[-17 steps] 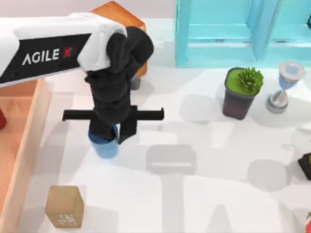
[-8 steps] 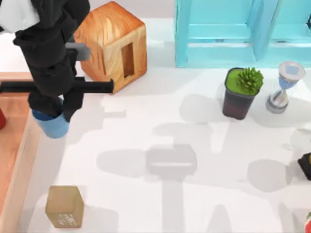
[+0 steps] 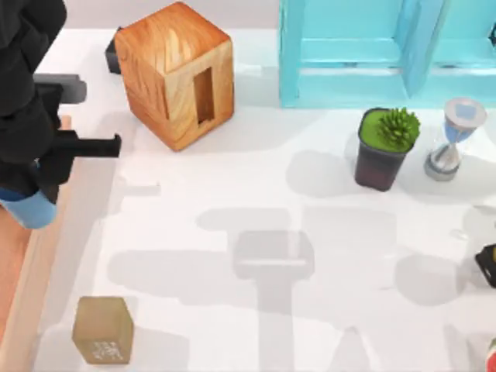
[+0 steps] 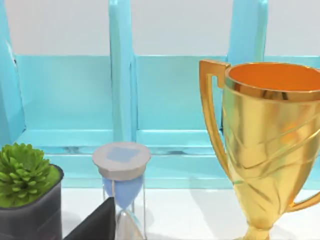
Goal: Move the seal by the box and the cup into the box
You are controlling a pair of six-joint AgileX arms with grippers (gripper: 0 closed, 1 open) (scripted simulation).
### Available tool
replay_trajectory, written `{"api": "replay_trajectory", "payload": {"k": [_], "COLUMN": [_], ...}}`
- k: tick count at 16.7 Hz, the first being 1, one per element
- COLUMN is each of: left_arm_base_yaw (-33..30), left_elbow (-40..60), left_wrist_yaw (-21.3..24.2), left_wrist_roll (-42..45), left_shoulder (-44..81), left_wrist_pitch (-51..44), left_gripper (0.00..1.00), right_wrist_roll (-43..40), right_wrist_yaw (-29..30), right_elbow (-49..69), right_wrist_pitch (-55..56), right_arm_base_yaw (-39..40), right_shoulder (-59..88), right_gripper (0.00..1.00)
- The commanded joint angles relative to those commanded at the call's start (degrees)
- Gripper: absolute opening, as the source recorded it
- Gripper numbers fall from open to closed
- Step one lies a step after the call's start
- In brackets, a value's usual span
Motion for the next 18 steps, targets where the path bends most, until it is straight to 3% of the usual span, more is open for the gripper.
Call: {"api": "replay_trajectory", "payload": {"k": [8, 18], "left_arm_base_yaw": [24.1, 26.0], "left_elbow": [-19.6, -23.2], "left_wrist_yaw": [-0.9, -0.6], "left_wrist_roll": [23.6, 26.8], "left_shoulder": [-17.5, -18.2], "left_wrist_pitch": [2.5, 6.2], "left_gripper": [0.00, 0.00], "right_wrist_roll": [0.0, 0.0], "right_wrist_yaw": [0.0, 0.0], "right_elbow": [0.0, 0.0], "right_wrist_pitch": [0.0, 0.0], "right_arm_base_yaw": [0.0, 0.0], "right_shoulder": [0.0, 0.0], "right_gripper": [1.00, 1.00]}}
